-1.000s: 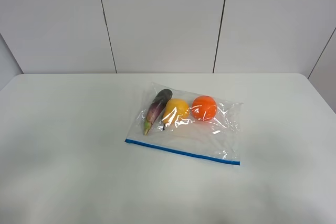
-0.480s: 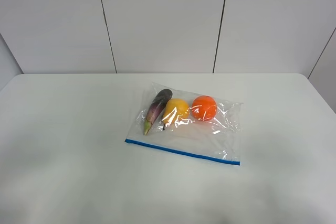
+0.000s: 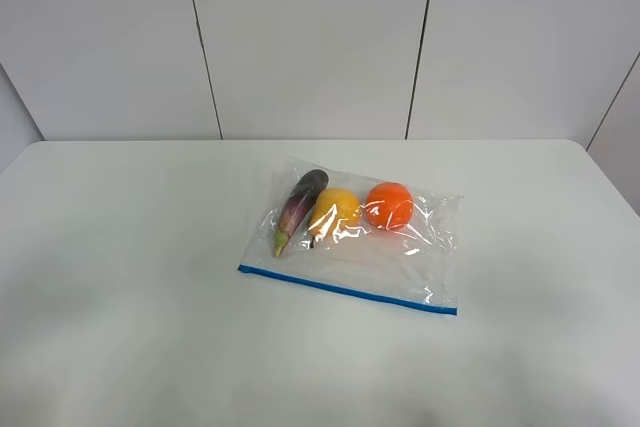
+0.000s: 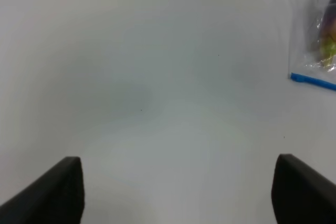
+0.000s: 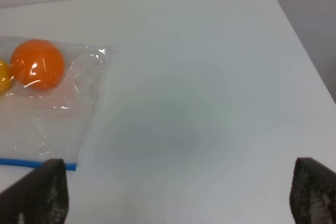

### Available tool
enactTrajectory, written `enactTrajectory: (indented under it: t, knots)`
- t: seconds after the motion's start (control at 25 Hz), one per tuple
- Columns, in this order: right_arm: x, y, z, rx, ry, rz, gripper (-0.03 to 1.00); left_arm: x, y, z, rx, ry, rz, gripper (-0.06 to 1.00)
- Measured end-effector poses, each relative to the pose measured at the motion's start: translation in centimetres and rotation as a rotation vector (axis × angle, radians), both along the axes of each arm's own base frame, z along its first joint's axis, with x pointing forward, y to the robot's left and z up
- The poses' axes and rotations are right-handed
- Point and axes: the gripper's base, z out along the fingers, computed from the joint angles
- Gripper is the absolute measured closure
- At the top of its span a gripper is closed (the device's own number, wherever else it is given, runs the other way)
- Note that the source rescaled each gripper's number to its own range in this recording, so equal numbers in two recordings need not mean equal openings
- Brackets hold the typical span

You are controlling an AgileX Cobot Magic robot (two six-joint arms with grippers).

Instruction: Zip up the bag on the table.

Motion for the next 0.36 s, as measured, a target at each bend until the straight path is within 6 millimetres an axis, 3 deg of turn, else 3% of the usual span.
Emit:
enactTrajectory:
  t: [0.36]
  knots:
    - [0.00, 0.00, 0.00, 0.000, 0.000, 0.000, -0.03, 0.00, 0.00, 0.00, 0.000, 0.000, 0.000, 0.09]
